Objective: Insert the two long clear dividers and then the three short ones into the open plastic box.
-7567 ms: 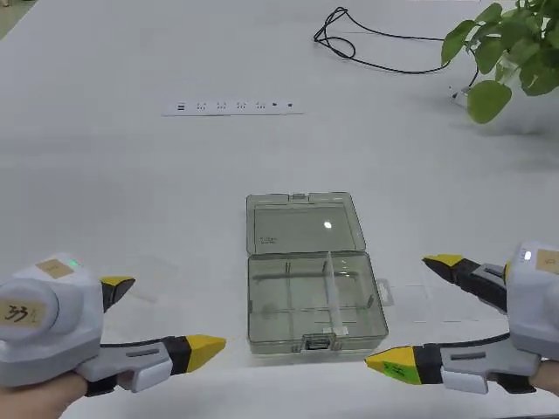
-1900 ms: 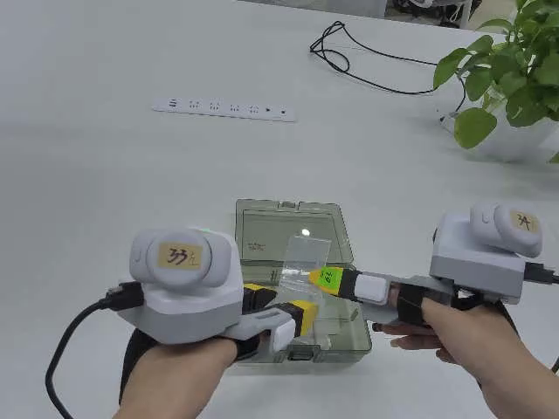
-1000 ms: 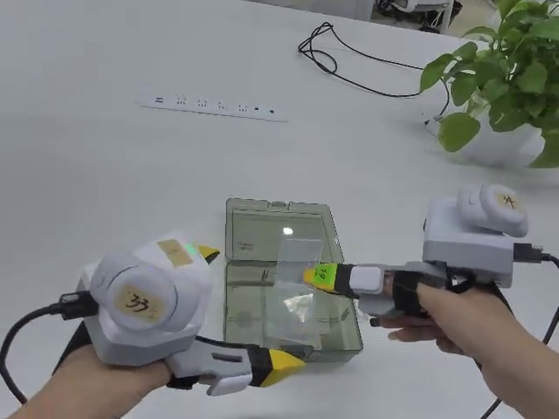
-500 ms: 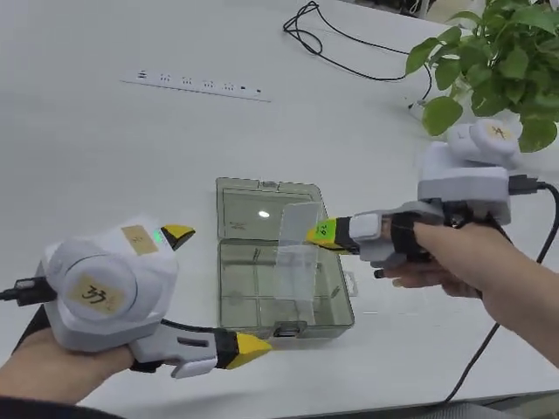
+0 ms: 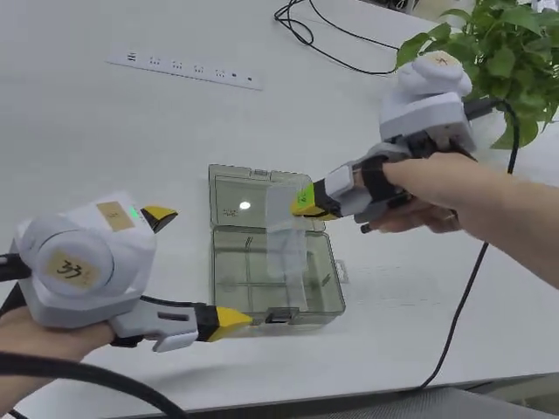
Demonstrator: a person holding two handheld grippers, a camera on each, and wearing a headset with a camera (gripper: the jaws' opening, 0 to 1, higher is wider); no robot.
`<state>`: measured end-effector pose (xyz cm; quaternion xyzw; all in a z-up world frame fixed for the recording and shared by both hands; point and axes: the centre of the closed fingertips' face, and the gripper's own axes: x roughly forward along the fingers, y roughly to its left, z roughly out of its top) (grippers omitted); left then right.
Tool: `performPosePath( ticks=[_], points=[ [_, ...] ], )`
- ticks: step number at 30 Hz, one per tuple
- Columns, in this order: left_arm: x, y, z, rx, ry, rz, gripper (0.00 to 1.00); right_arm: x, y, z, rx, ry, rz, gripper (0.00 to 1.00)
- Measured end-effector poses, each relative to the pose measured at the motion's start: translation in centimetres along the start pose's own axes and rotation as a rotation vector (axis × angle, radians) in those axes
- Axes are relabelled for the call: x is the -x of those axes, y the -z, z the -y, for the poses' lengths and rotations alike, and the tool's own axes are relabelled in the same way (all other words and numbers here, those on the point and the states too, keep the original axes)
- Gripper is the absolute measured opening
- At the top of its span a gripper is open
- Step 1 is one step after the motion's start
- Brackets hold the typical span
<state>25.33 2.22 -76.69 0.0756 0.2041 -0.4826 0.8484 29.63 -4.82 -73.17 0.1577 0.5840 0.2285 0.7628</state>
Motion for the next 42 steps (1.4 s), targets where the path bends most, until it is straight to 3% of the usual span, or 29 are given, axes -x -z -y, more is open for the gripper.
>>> performPosePath(
  ticks=[3,5,18,24,28,42],
  points=[
    [0.1,0.1,0.1,0.004,0.002,0.002,0.94,-0.3,0.0,-0.2,-0.024,0.012,-0.049,0.02],
    [0.1,0.2,0.3,0.003,0.004,0.002,0.93,-0.7,0.7,-0.5,-0.029,0.034,-0.11,0.02],
    [0.3,0.6,0.9,0.006,0.008,0.002,0.9,-2.0,1.6,1.4,-0.094,0.12,-0.232,0.02],
    [0.4,0.8,0.8,0.013,0.005,0.002,0.89,-2.4,2.3,1.9,-0.121,0.139,-0.253,0.02],
    [0.4,1.1,0.7,0.018,0.004,-0.002,0.88,-2.7,2.7,1.7,-0.17,0.117,-0.265,0.02],
    [0.3,1.2,0.5,0.035,0.001,-0.002,0.87,-3.8,2.7,2.1,-0.159,0.141,-0.284,0.02]
  ],
)
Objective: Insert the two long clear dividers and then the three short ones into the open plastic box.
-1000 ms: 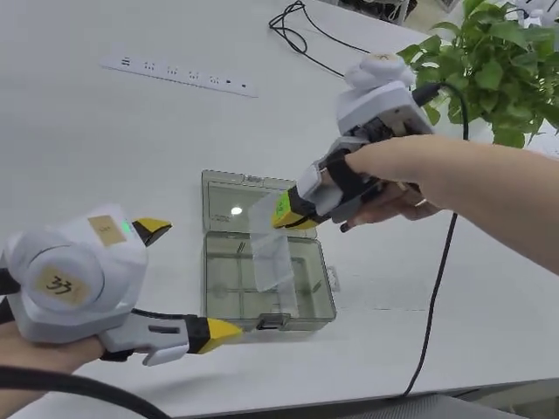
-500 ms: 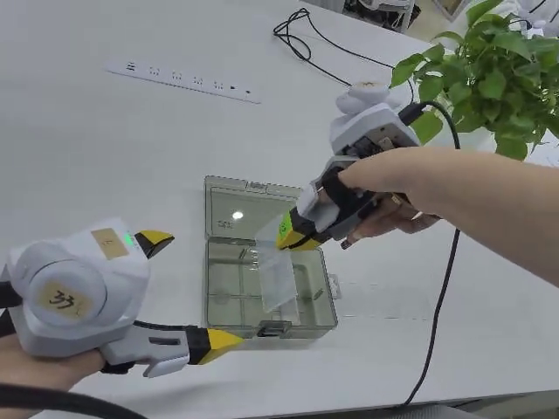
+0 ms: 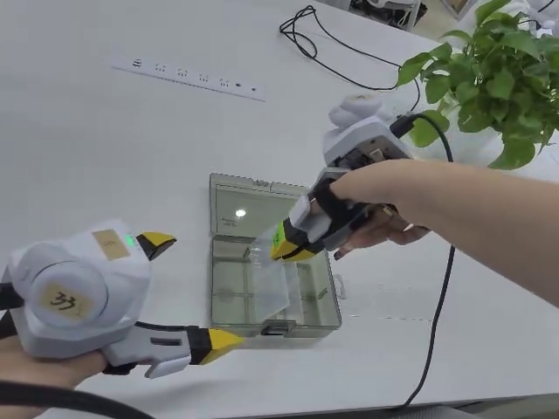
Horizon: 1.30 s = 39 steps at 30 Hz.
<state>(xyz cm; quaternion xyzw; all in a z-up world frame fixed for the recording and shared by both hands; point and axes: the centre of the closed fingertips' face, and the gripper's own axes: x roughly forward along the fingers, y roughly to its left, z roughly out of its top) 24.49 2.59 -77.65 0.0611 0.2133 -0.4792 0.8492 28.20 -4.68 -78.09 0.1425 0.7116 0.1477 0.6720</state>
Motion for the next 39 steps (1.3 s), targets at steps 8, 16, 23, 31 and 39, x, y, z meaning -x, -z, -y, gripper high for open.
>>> performPosePath(
  ticks=[8,16,23,31,39],
  points=[
    [0.1,0.1,-0.3,0.01,-0.004,-0.007,0.85,-0.3,0.1,0.4,0.008,0.045,0.014,0.02],
    [0.0,0.0,-0.2,0.01,-0.004,-0.012,0.84,-0.6,0.2,0.3,0.006,0.036,0.02,0.02],
    [0.0,0.1,-0.2,0.013,-0.004,-0.014,0.83,-0.7,0.4,0.0,0.017,0.034,0.021,0.02],
    [0.1,0.4,-0.2,0.02,-0.006,-0.015,0.83,-1.1,0.2,0.0,0.023,0.036,0.014,0.02],
    [0.0,0.6,-0.2,0.027,-0.007,-0.015,0.82,-1.3,-0.4,0.2,0.025,0.044,0.011,0.02]
  ],
)
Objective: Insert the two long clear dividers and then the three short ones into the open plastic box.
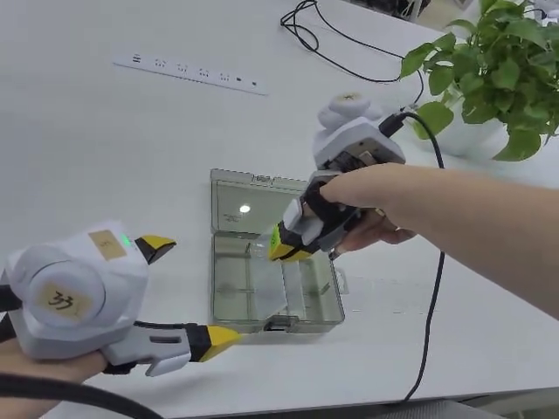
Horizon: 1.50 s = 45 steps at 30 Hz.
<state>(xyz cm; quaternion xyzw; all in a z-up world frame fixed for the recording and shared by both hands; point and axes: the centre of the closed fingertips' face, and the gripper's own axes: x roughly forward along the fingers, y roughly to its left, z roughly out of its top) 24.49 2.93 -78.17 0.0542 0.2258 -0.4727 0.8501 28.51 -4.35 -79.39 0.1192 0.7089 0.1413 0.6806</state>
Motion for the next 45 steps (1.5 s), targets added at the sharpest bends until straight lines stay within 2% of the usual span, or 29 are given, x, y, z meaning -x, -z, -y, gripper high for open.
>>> performPosePath(
  ticks=[16,28,33,45],
  points=[
    [0.1,0.3,0.2,0.006,0.0,-0.003,0.81,-0.5,0.3,-0.1,0.024,0.033,-0.021,0.02],
    [0.2,0.5,0.1,0.015,-0.003,-0.006,0.8,-0.4,1.5,-0.9,0.049,0.044,-0.027,0.02],
    [0.2,0.3,0.0,0.01,-0.007,-0.004,0.8,-0.8,0.8,-0.9,0.108,0.071,-0.018,0.02],
    [0.3,0.3,-0.3,0.009,-0.012,-0.014,0.8,-1.8,2.0,-1.7,0.178,0.101,-0.003,0.03]
  ],
)
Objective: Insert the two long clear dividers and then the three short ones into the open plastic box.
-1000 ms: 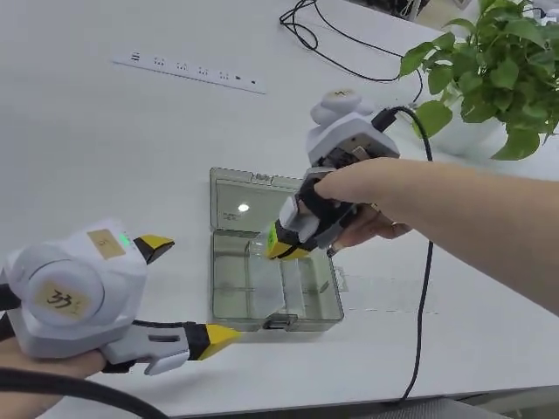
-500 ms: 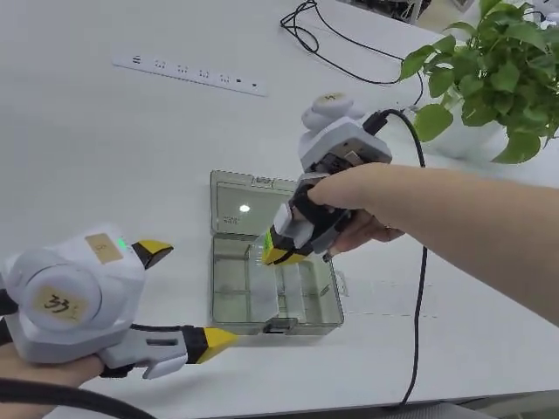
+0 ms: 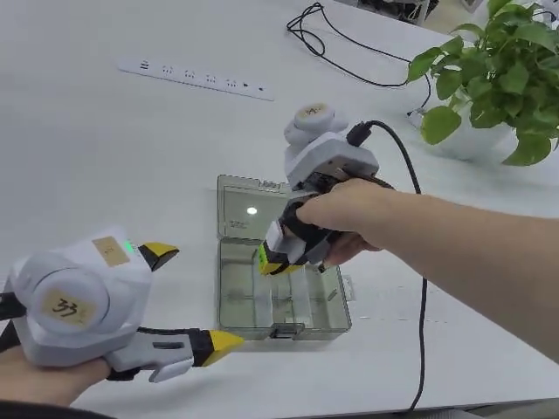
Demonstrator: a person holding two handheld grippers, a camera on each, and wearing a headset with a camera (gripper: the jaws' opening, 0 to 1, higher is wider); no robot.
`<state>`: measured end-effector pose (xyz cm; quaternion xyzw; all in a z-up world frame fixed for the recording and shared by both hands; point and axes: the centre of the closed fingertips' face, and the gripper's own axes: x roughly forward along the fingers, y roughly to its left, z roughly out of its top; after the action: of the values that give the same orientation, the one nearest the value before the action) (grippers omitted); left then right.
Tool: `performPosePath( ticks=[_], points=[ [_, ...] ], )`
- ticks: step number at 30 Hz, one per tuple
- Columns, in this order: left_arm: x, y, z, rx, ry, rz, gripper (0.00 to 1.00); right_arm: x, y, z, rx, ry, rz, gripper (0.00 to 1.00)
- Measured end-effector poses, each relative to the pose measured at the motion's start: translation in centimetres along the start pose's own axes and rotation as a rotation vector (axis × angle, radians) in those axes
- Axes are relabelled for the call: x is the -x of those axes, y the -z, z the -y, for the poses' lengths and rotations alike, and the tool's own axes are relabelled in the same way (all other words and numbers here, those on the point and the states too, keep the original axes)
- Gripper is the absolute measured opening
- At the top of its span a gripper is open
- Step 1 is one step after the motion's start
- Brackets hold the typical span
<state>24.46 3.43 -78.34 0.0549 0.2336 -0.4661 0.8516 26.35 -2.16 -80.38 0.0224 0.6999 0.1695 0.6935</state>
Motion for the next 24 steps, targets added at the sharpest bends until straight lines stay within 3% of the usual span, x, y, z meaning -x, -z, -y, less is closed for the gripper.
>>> performPosePath(
  ticks=[3,10,20,24],
  points=[
    [0.04,0.02,0.01,0.001,-0.003,-0.003,0.8,-0.13,-0.62,0.58,0.005,0.003,0.003,0.03],
    [0.05,0.0,0.07,0.001,-0.004,-0.007,0.79,-0.42,-0.39,0.47,0.016,0.004,0.013,0.04],
    [0.07,-0.27,0.05,-0.008,-0.01,-0.009,0.79,-0.72,-0.77,0.88,0.052,-0.032,0.028,0.06],
    [0.19,-0.18,0.04,-0.009,-0.014,-0.015,0.79,-0.84,-1.17,0.74,0.06,-0.06,0.053,0.15]
  ],
)
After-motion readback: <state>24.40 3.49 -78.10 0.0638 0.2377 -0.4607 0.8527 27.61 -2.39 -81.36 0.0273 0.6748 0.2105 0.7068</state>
